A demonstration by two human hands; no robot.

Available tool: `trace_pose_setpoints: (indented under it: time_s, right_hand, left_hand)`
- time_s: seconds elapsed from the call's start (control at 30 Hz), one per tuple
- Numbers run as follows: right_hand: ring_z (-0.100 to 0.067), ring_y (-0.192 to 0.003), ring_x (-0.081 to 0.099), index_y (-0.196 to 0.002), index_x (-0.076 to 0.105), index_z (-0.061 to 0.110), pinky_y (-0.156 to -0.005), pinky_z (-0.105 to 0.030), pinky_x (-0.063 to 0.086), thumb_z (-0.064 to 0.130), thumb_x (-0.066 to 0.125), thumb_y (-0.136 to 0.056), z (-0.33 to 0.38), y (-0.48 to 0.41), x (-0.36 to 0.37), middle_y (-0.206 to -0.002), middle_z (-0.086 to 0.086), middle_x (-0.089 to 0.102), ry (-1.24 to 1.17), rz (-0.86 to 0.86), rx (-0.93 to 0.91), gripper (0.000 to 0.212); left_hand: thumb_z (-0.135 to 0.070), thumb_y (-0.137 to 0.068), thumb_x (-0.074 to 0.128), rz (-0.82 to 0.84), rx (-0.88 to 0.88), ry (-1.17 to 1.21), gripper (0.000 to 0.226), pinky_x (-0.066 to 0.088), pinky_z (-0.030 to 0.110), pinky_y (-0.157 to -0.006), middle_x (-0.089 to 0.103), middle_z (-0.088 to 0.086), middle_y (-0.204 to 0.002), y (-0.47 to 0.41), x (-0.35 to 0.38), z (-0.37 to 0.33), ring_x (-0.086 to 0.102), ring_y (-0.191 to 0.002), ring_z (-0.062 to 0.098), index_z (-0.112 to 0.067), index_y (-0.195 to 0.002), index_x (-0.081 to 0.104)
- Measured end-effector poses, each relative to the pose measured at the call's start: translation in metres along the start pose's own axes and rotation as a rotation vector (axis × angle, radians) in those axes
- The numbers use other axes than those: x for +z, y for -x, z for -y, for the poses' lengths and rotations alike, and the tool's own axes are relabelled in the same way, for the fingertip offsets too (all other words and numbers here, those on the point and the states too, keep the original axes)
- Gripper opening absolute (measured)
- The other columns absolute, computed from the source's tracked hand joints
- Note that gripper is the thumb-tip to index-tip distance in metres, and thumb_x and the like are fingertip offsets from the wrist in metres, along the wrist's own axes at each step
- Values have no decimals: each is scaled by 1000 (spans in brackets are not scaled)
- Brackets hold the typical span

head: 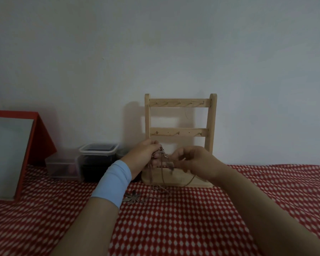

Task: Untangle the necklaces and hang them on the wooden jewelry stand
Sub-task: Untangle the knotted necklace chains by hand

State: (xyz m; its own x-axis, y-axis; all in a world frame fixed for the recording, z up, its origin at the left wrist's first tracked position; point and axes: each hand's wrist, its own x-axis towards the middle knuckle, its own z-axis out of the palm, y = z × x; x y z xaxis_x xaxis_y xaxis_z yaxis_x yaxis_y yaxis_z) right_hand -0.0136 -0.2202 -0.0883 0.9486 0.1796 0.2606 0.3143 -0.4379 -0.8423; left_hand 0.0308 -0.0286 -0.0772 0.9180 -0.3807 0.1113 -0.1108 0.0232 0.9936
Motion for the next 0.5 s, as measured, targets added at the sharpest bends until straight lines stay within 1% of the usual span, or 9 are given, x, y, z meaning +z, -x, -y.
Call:
trace_pose_setpoints:
  time_s: [0.07, 0.13, 0.23, 0.27, 0.33, 0.37, 0.4, 0.43, 0.5]
  right_hand:
    - [5, -57, 56, -102, 74, 12, -55, -11, 45, 2, 72, -91, -1, 1, -1, -78, 7, 67, 53, 32, 41, 15]
    - [5, -49, 52, -106, 73, 12, -49, -11, 41, 7, 72, -93, 0, 2, -1, -75, 9, 66, 23, 32, 74, 14]
    - [-7, -47, 41, -112, 73, 18, -46, -21, 32, 25, 67, -98, 4, 4, -1, -83, -2, 74, -50, 133, 102, 17]
    - [-10, -49, 43, -114, 73, 19, -47, -23, 33, 31, 62, -100, 6, 5, -1, -87, -5, 75, -60, 171, 103, 21]
    - [-18, -61, 60, -114, 74, 18, -54, -27, 45, 44, 56, -101, 10, 7, 1, -100, -1, 78, -51, 186, 114, 34]
    - [-18, -73, 68, -112, 76, 20, -60, -29, 53, 50, 57, -99, 12, 7, 3, -105, 3, 78, -50, 166, 118, 38]
    - [-17, -84, 72, -107, 78, 23, -68, -32, 58, 53, 60, -95, 12, 6, 5, -107, 7, 77, -54, 134, 114, 37]
    - [-15, -91, 72, -101, 80, 26, -77, -35, 60, 53, 65, -91, 12, 5, 7, -104, 8, 77, -58, 102, 104, 33]
    - [-11, -90, 71, -86, 79, 26, -88, -37, 55, 45, 73, -89, 10, 3, 9, -93, 6, 77, -72, 53, 85, 20]
  left_hand:
    - [-15, -102, 39, -14, -20, -2, 18, 30, 20, -41, 42, -4, -51, 0, -2, -2, 37, -39, 11, -17, -85, 46]
    - [-16, -101, 37, -13, -19, 13, 19, 28, 22, -44, 41, -4, -52, -1, -5, -4, 35, -39, 12, -18, -84, 46]
    - [-18, -99, 38, 21, 2, -34, 16, 28, 24, -47, 47, 0, -58, -2, -8, -6, 35, -41, 13, -16, -86, 47]
    - [-18, -99, 39, 29, 11, -57, 15, 28, 24, -46, 49, 0, -59, -1, -8, -6, 35, -40, 13, -16, -87, 47]
    - [-19, -99, 41, 30, 24, -109, 14, 29, 24, -45, 54, 1, -62, 0, -5, -8, 36, -40, 13, -15, -89, 50]
    - [-20, -99, 42, 27, 32, -138, 15, 31, 24, -45, 57, 1, -63, 1, -3, -8, 37, -41, 14, -16, -90, 53]
    - [-22, -99, 43, 25, 40, -164, 15, 33, 23, -45, 59, 1, -64, 2, -1, -9, 39, -42, 14, -17, -90, 55]
    - [-22, -99, 44, 23, 47, -181, 16, 34, 23, -45, 60, 1, -64, 3, 0, -9, 40, -43, 14, -19, -90, 56]
    - [-21, -99, 44, 24, 63, -183, 16, 36, 23, -45, 61, 3, -65, 4, 2, -10, 43, -45, 15, -19, -90, 57]
